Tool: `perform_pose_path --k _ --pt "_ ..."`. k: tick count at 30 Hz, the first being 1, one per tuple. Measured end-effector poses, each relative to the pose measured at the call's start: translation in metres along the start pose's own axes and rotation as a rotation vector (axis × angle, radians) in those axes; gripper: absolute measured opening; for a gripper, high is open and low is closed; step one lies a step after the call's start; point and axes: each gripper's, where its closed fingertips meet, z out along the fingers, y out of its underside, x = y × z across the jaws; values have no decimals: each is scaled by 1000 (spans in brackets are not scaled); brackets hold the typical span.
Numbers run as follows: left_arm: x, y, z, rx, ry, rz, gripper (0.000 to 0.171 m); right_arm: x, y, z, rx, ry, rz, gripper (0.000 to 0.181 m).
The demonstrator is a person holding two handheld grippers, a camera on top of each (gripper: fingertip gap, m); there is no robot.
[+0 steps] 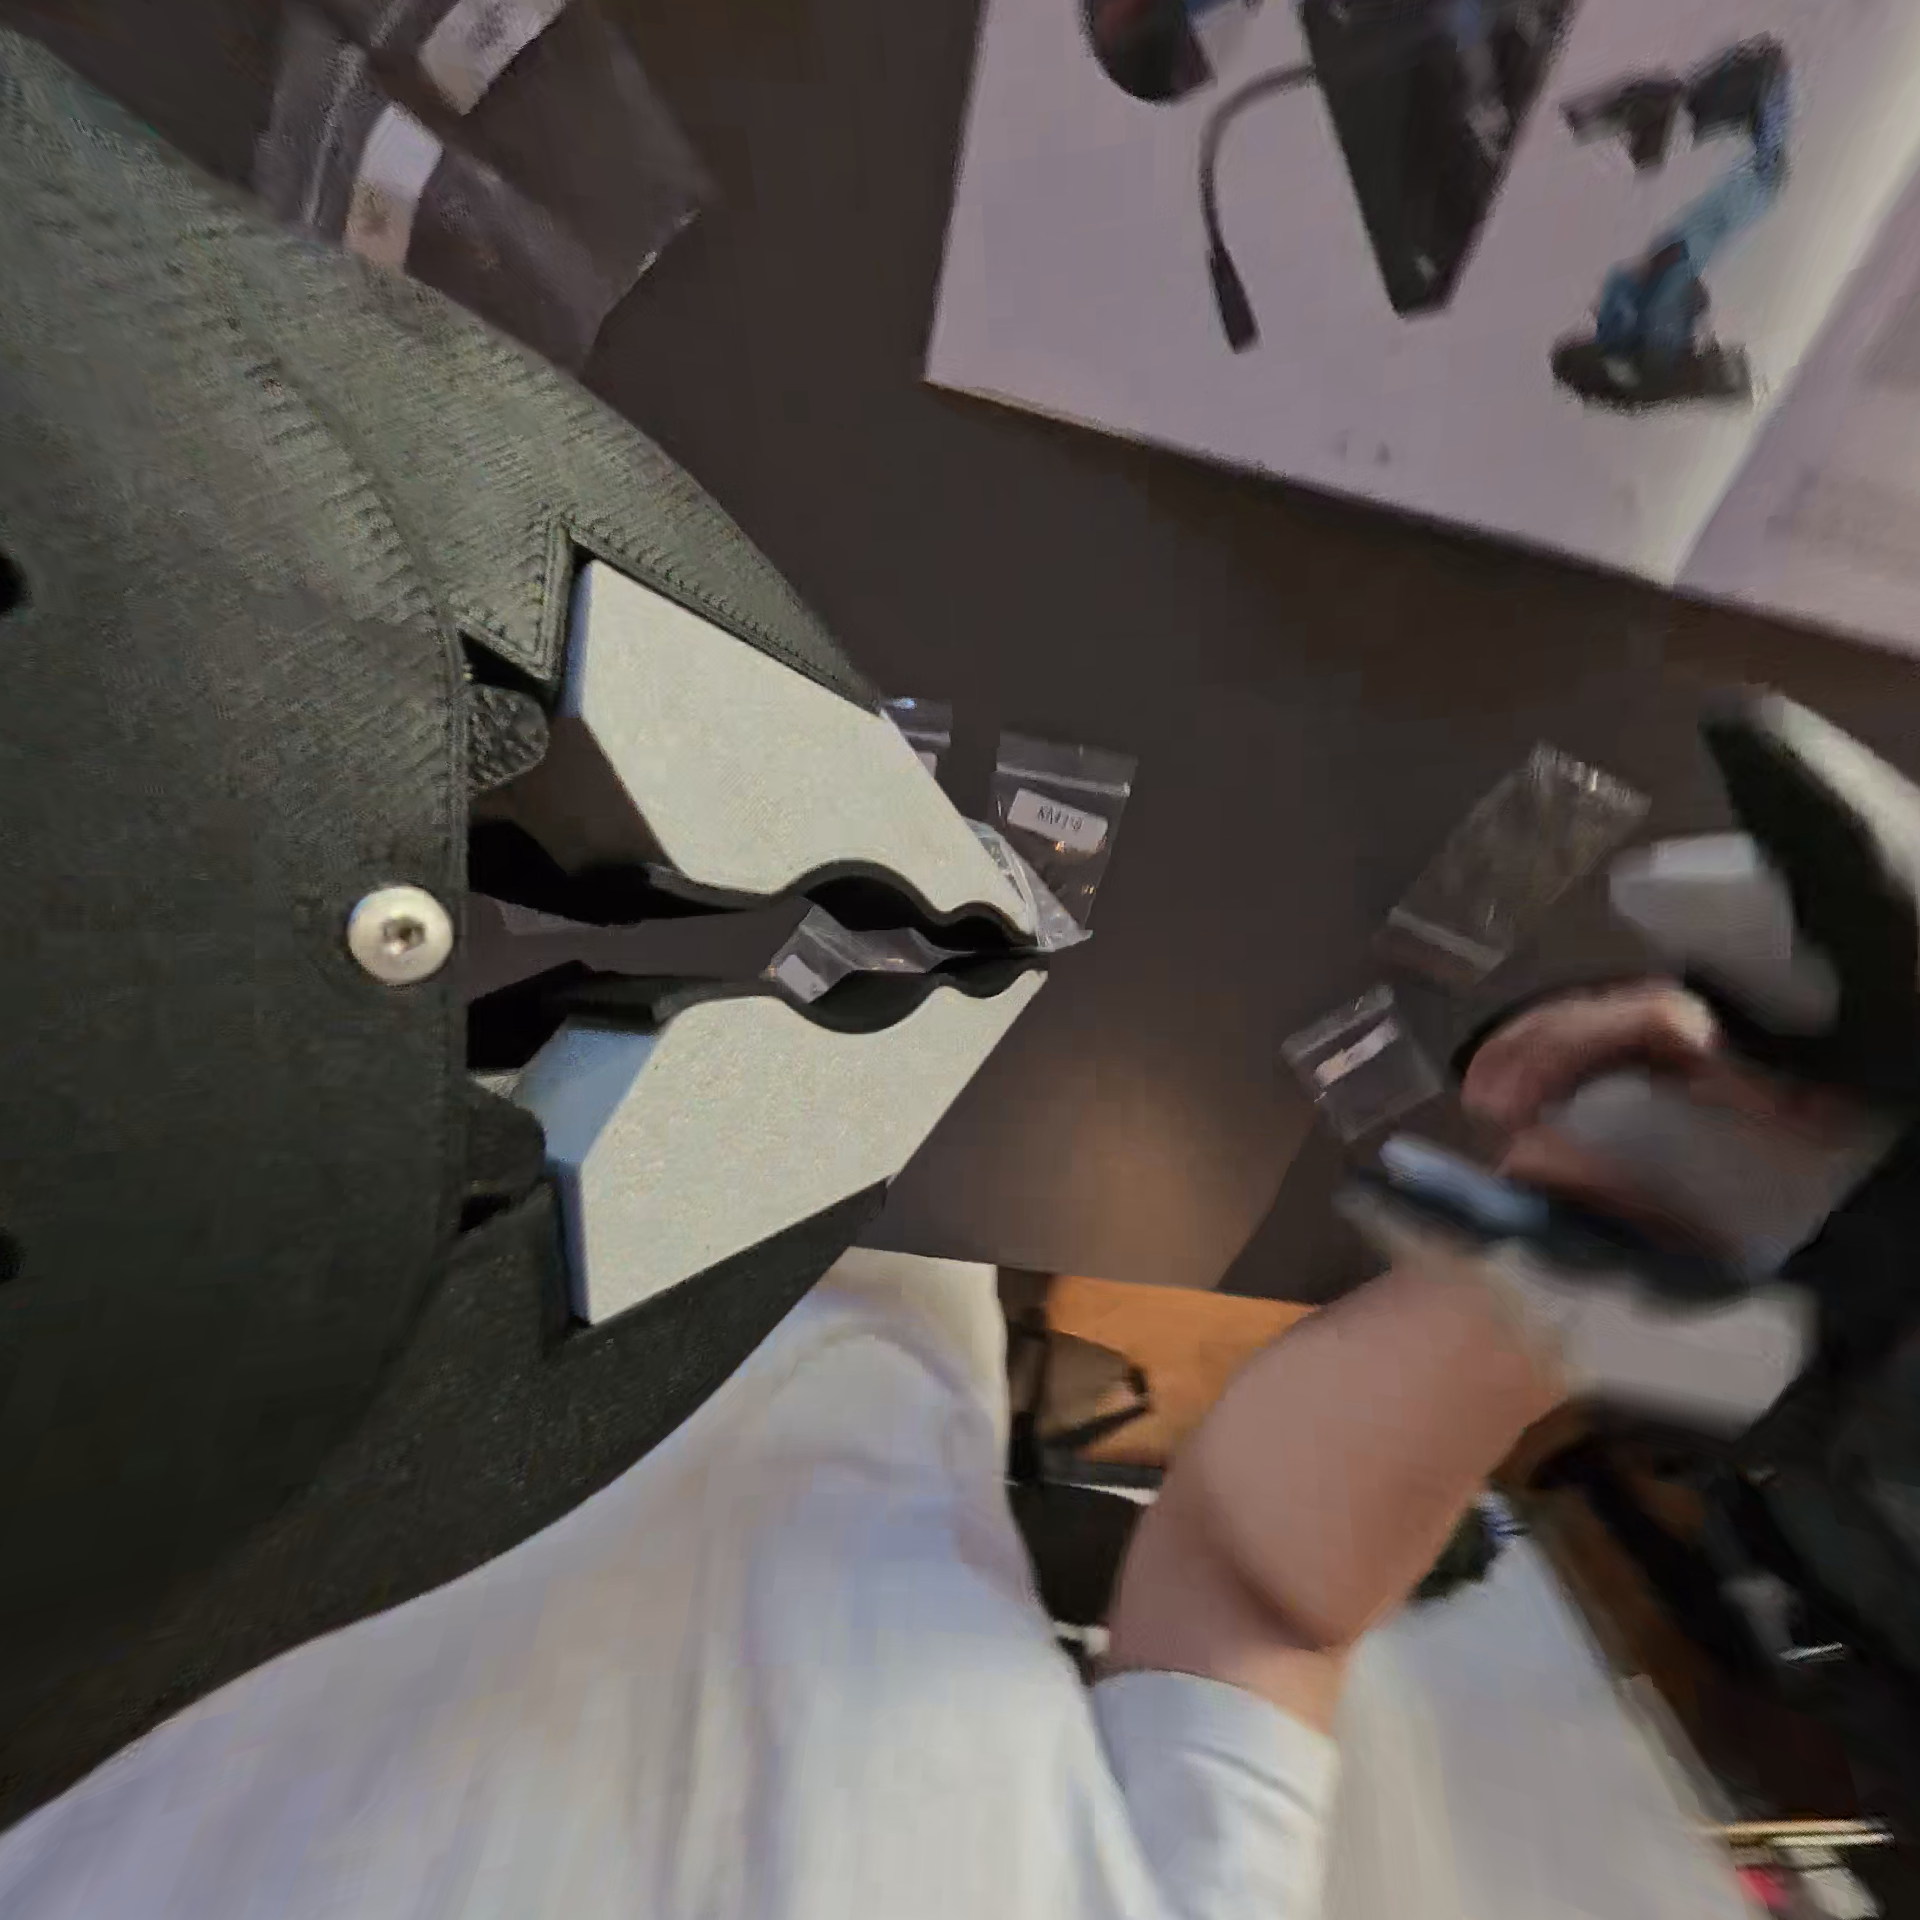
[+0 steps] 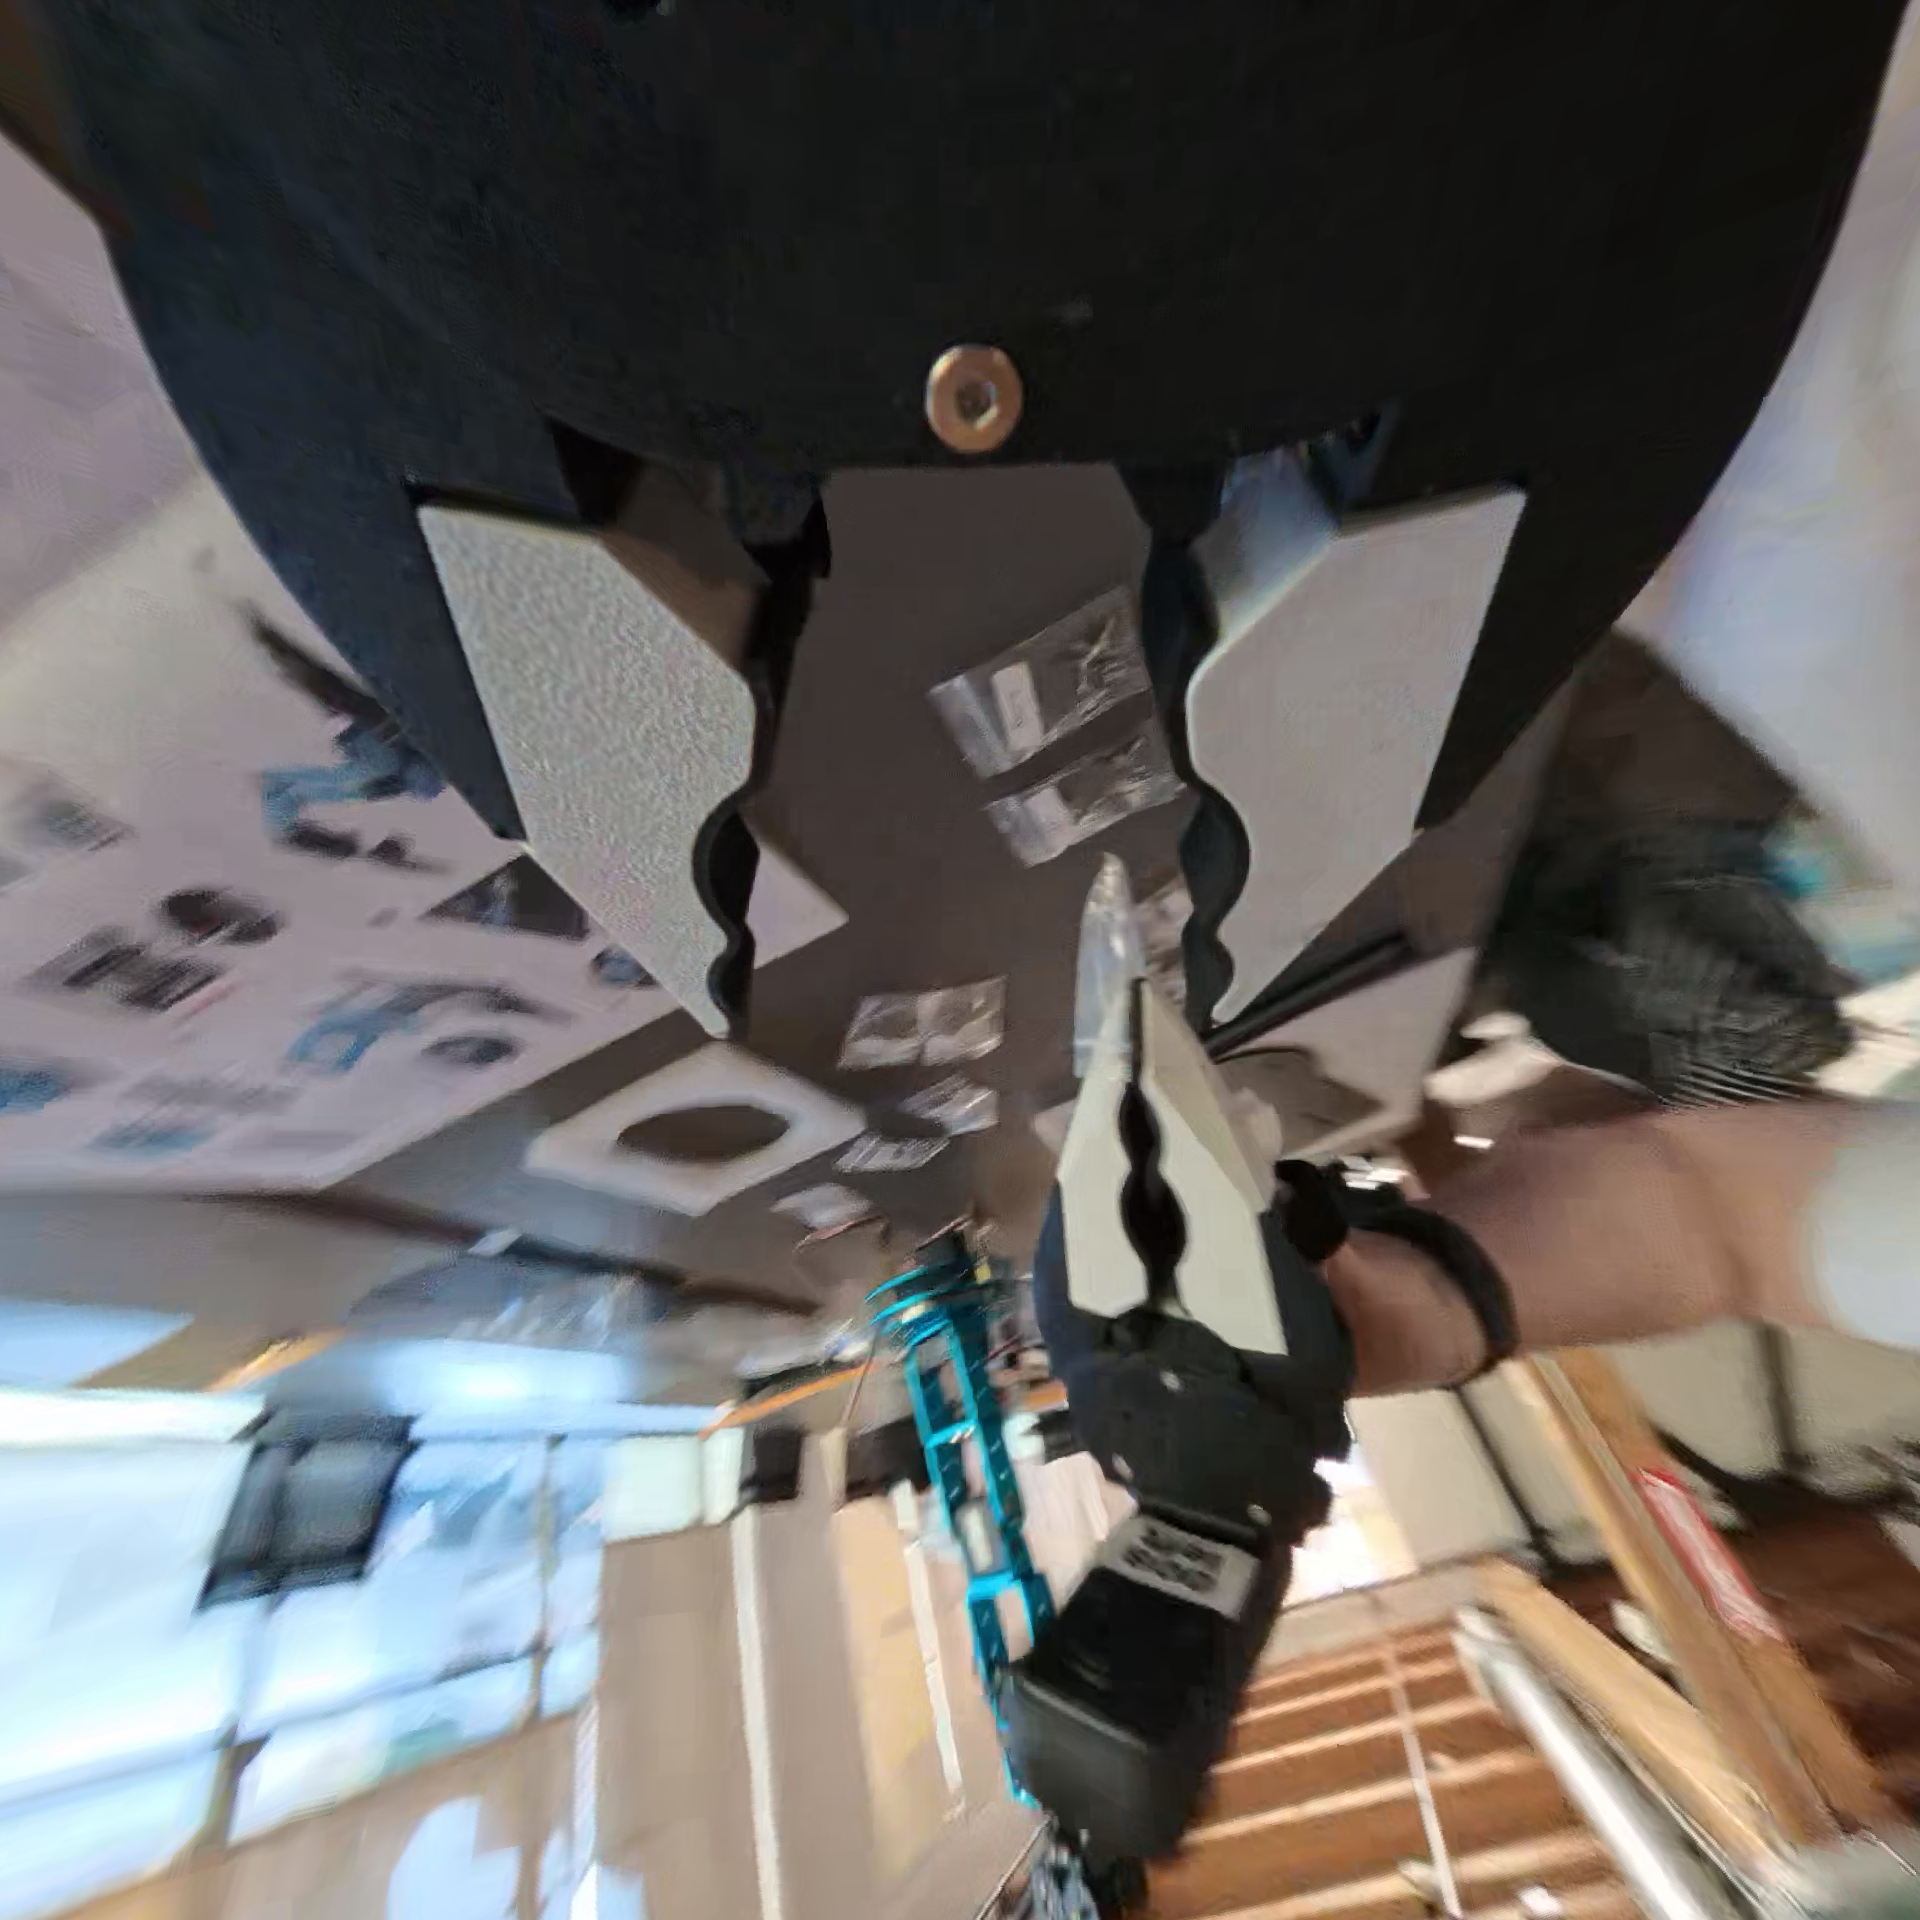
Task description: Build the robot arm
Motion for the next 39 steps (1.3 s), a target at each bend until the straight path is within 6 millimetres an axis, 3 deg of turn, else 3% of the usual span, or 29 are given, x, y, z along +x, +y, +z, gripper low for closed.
perform_pose_path --k 2,5,7,11,16,19,22,29,32,39 --pt "-18 -5 -3 59 -69 -167 0 -17 -3 6 -18 90 -212 83" --pt "-40 -12 -6 152 -147 -385 0 -28 10 21 -135 257 -570 84" --pt "-42 -20 -5 224 -132 -515 0 -32 11 31 -131 303 -656 80" --pt "-40 -41 -4 372 -99 -686 0 -25 13 40 -124 298 -589 78" --pt "-36 -57 -4 521 -31 -841 0 -7 16 40 -179 352 -738 61" --pt "-34 -61 -3 575 21 -910 0 -2 22 45 -197 324 -679 51" --pt "-40 -58 -6 602 32 -939 0 7 21 49 -205 310 -626 32" --pt "-56 -49 -29 680 169 -1046 0 12 23 75 -264 301 -767 44" --pt "-63 -39 -35 668 203 -1067 0 14 27 88 -286 322 -830 31" --pt "-71 -22 -45 620 306 -1026 0 12 31 105 -281 305 -724 16"
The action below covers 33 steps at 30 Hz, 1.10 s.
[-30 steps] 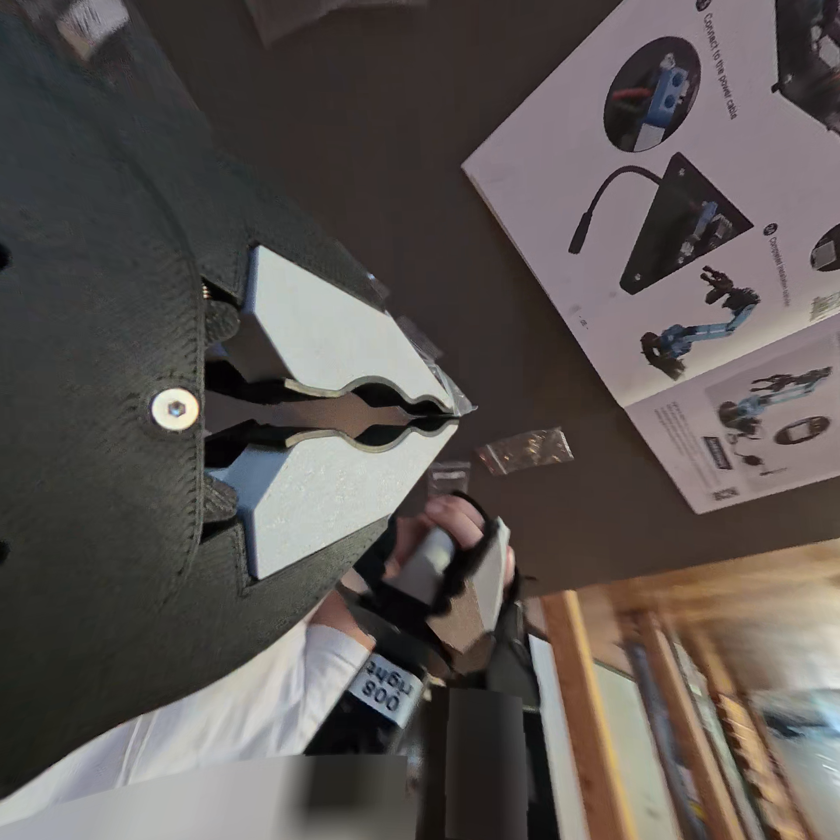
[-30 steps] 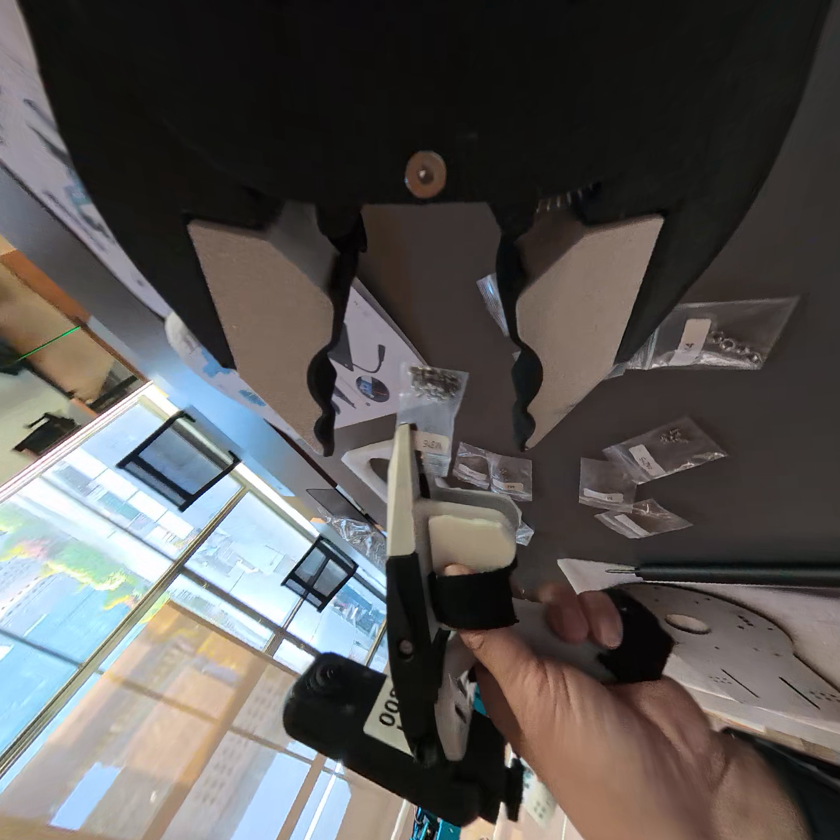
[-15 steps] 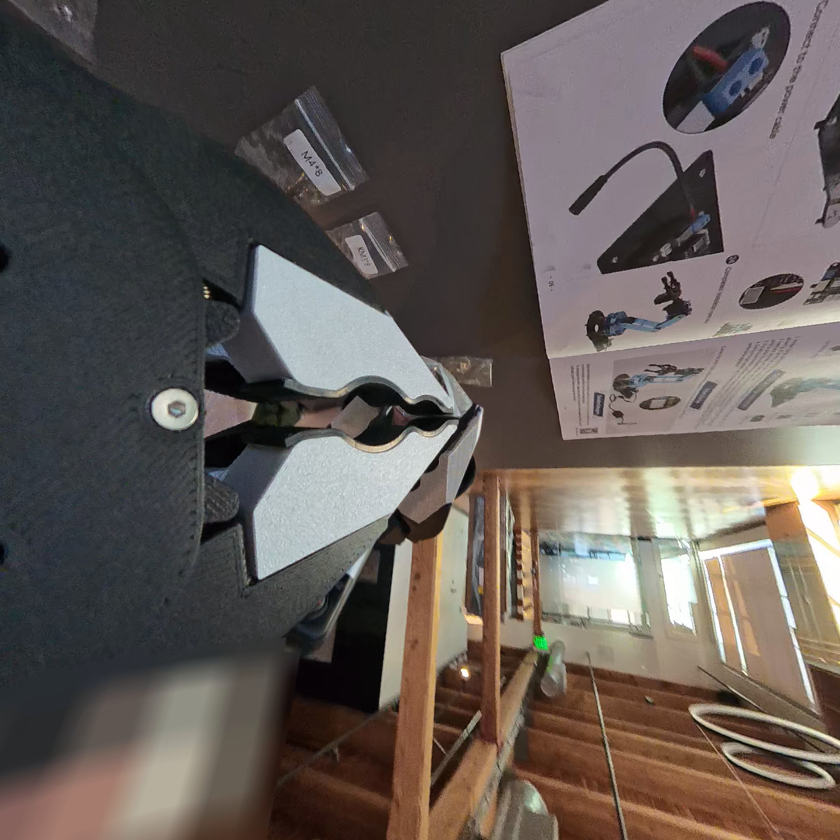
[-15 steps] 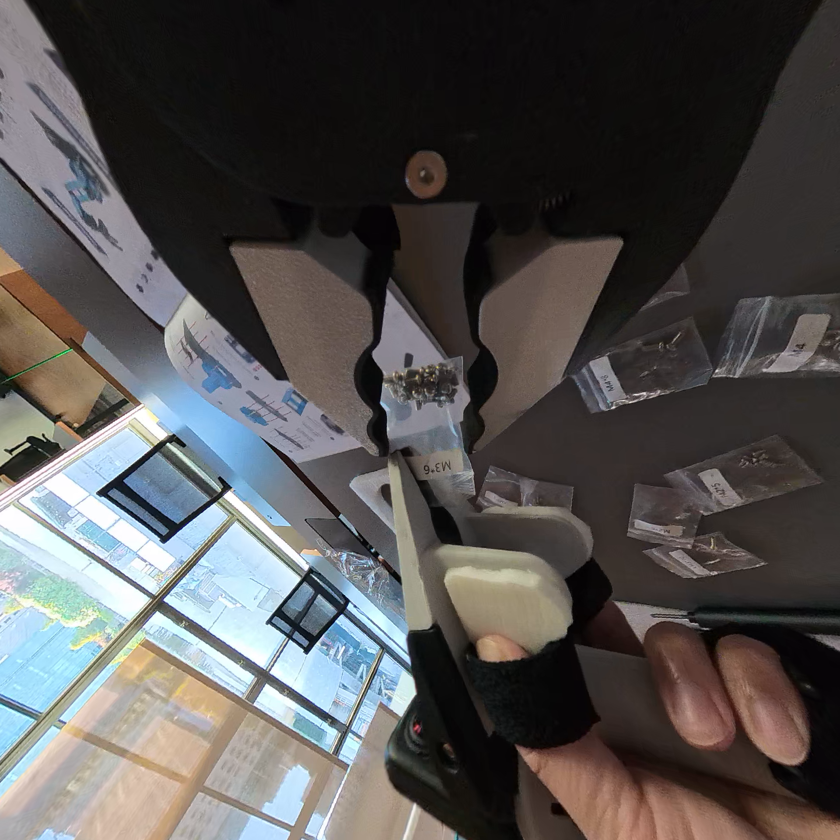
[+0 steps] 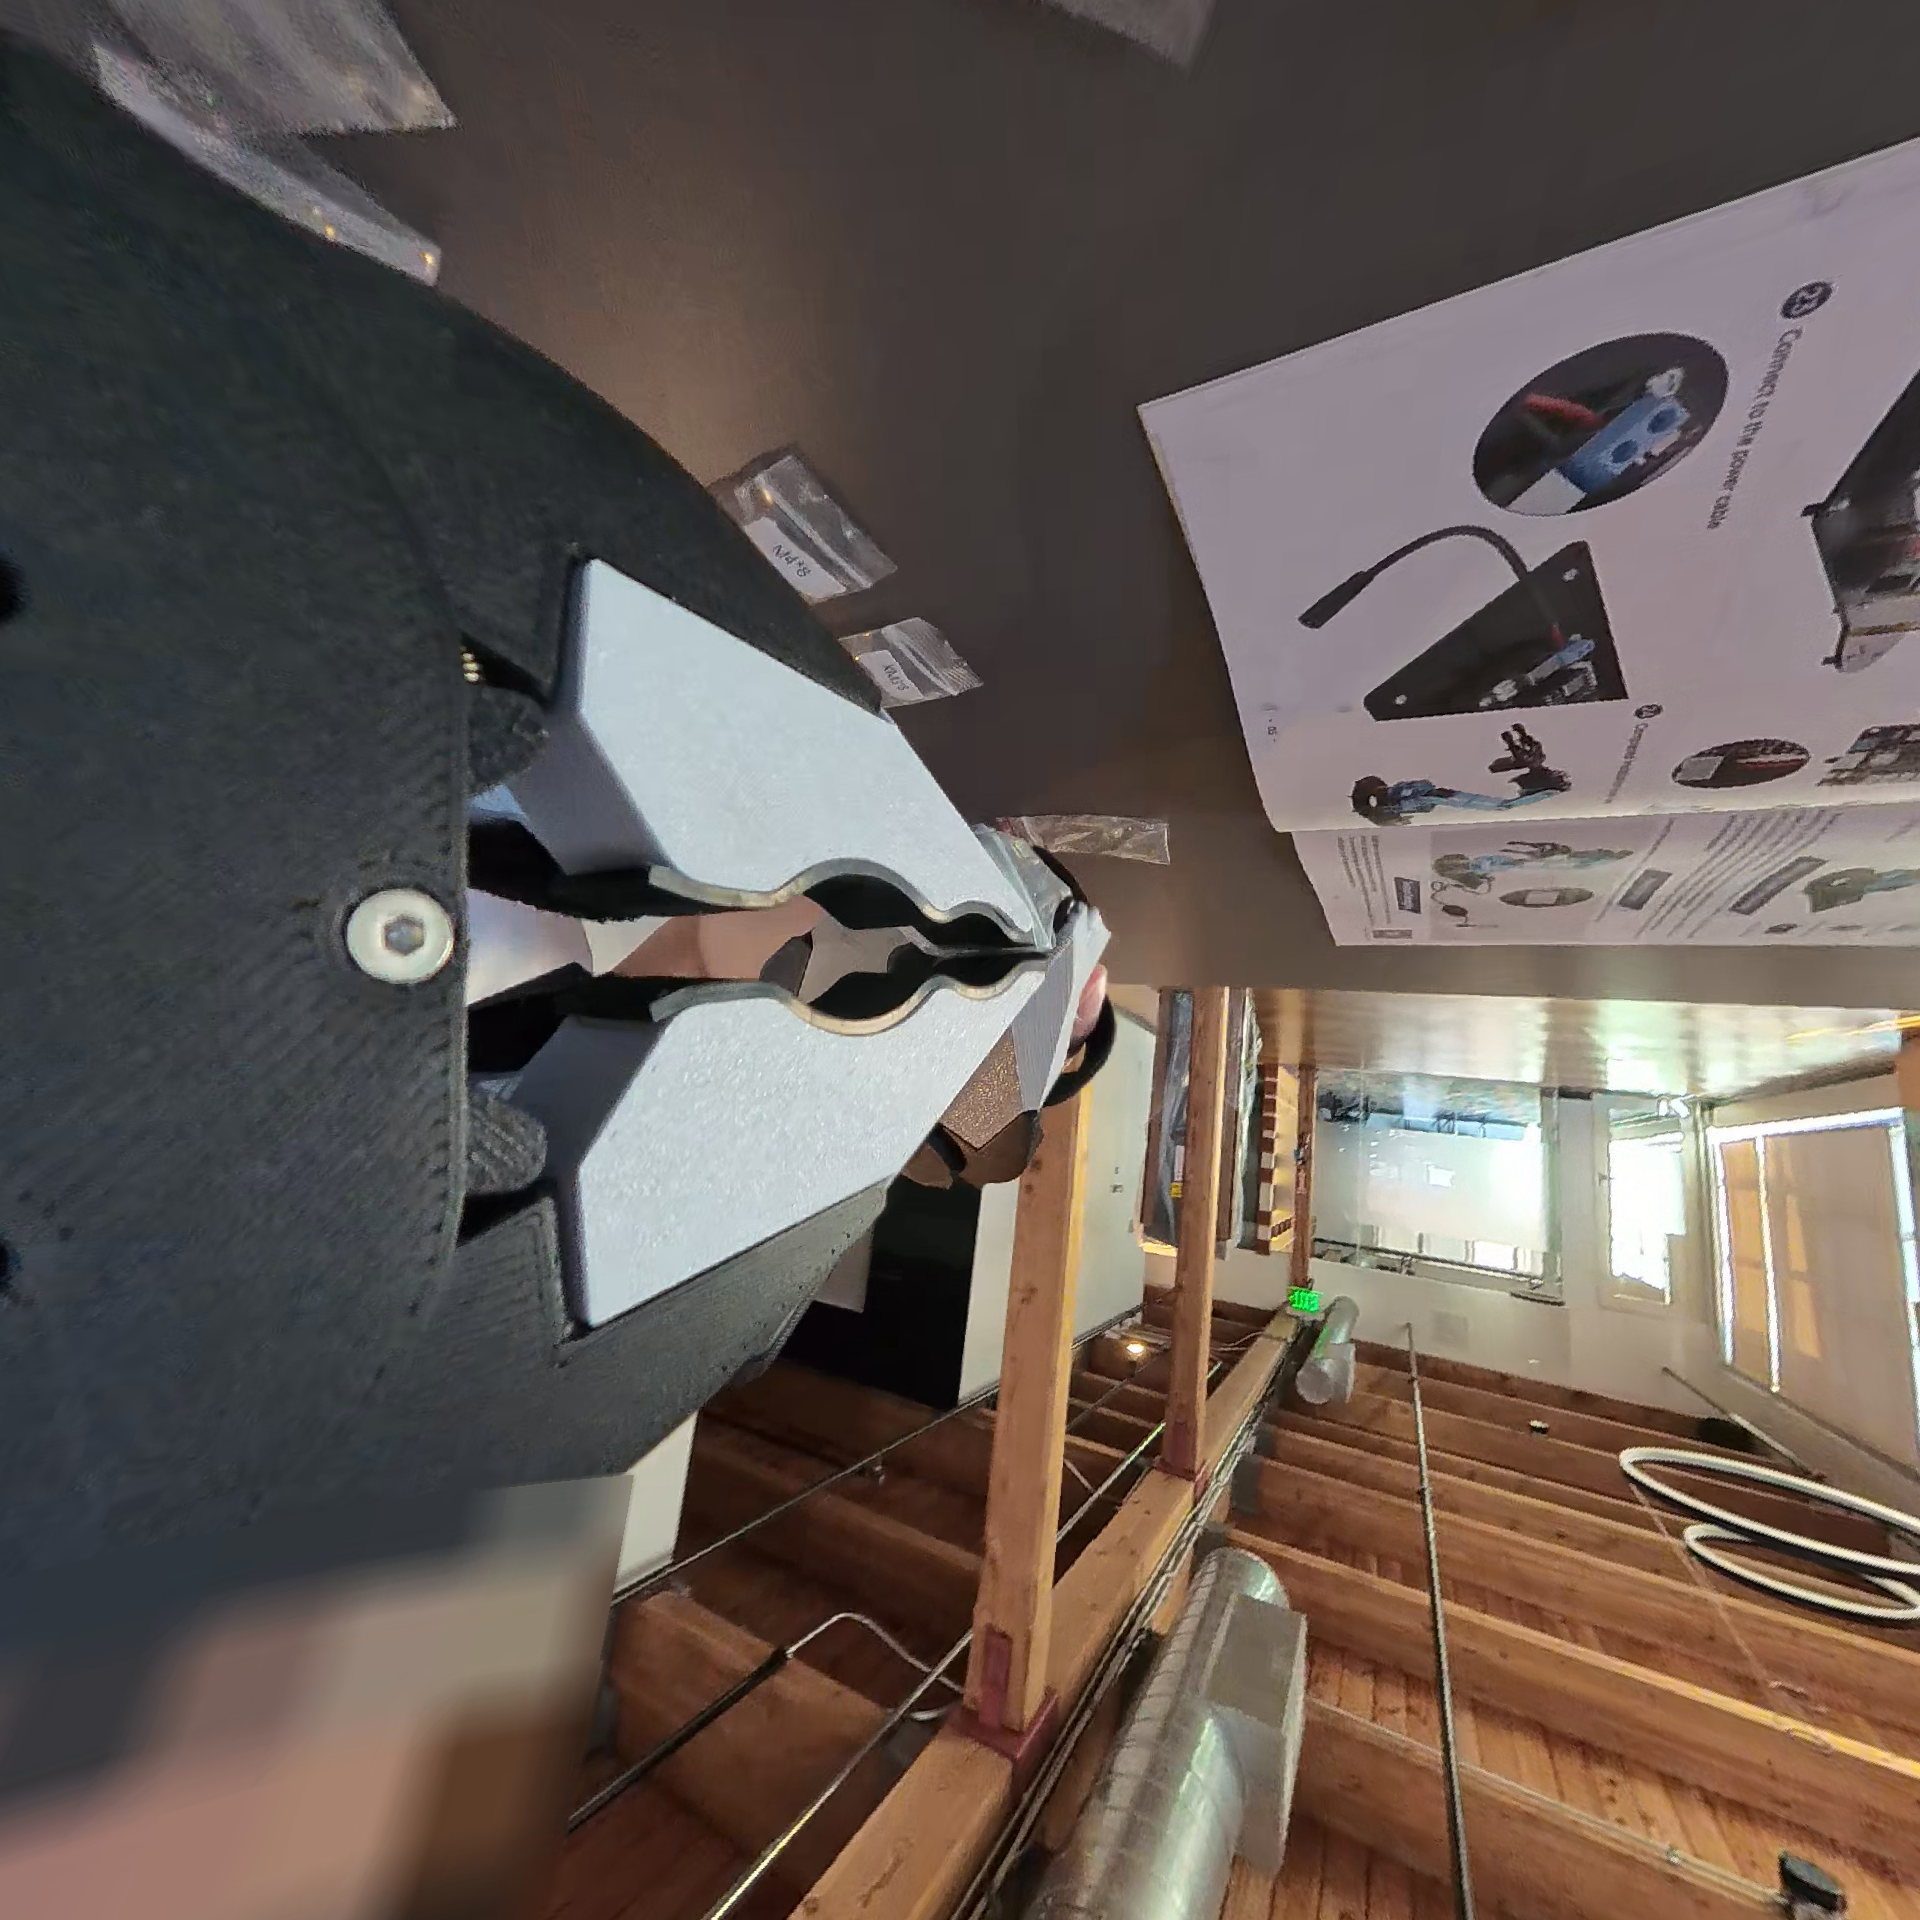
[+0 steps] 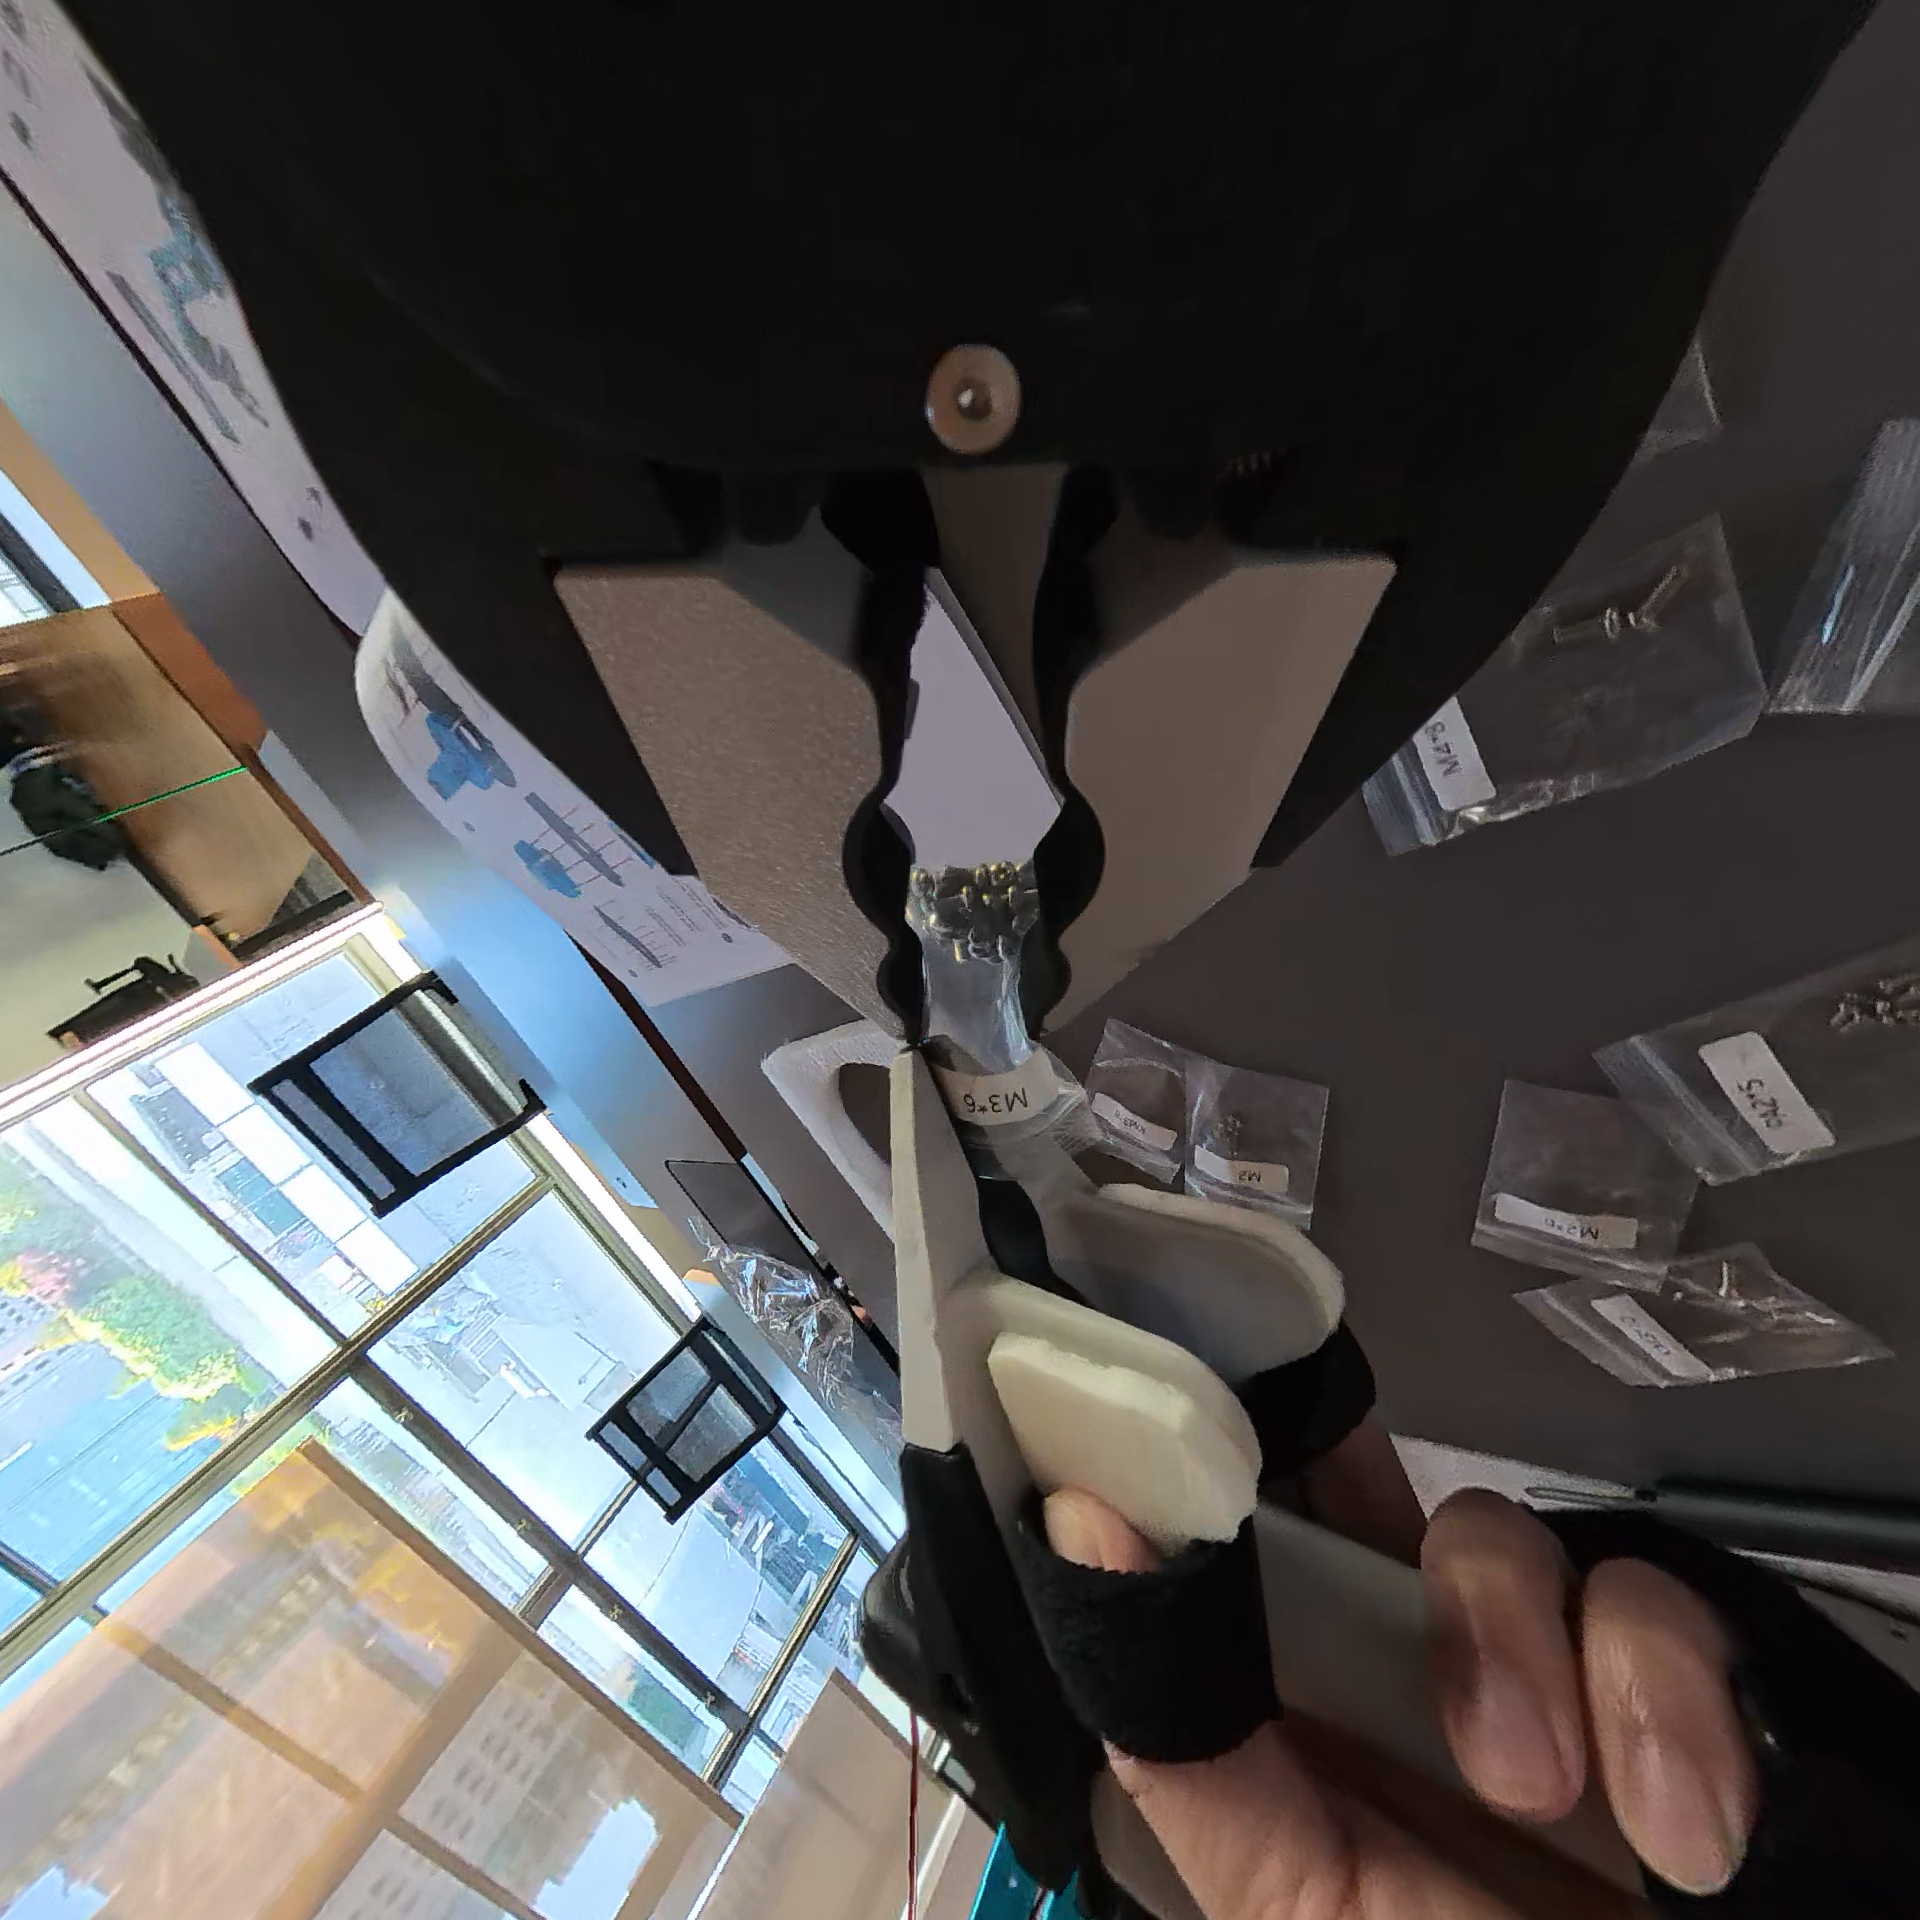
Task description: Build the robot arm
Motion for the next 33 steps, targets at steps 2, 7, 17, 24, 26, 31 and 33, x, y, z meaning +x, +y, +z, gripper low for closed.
perform_pose_path --k 2,7,17,24,26,31,33 --pt "0 -3 -4 -19 19 17 2 0 0 5 -1 -7 37 16" --pt "7 -18 -28 -25 78 68 20 1 1 18 11 -48 188 15" --pt "-8 -21 -106 210 10 433 28 22 20 52 -69 -214 399 16" --pt "-34 -44 -115 474 -140 547 28 44 43 89 -174 -300 408 15" --pt "-41 -52 -110 477 -183 579 28 46 48 101 -218 -336 402 15" --pt "-47 -54 -104 423 -265 654 30 49 53 126 -287 -408 339 15" --pt "-47 -52 -106 422 -277 660 31 46 56 133 -324 -457 339 15"
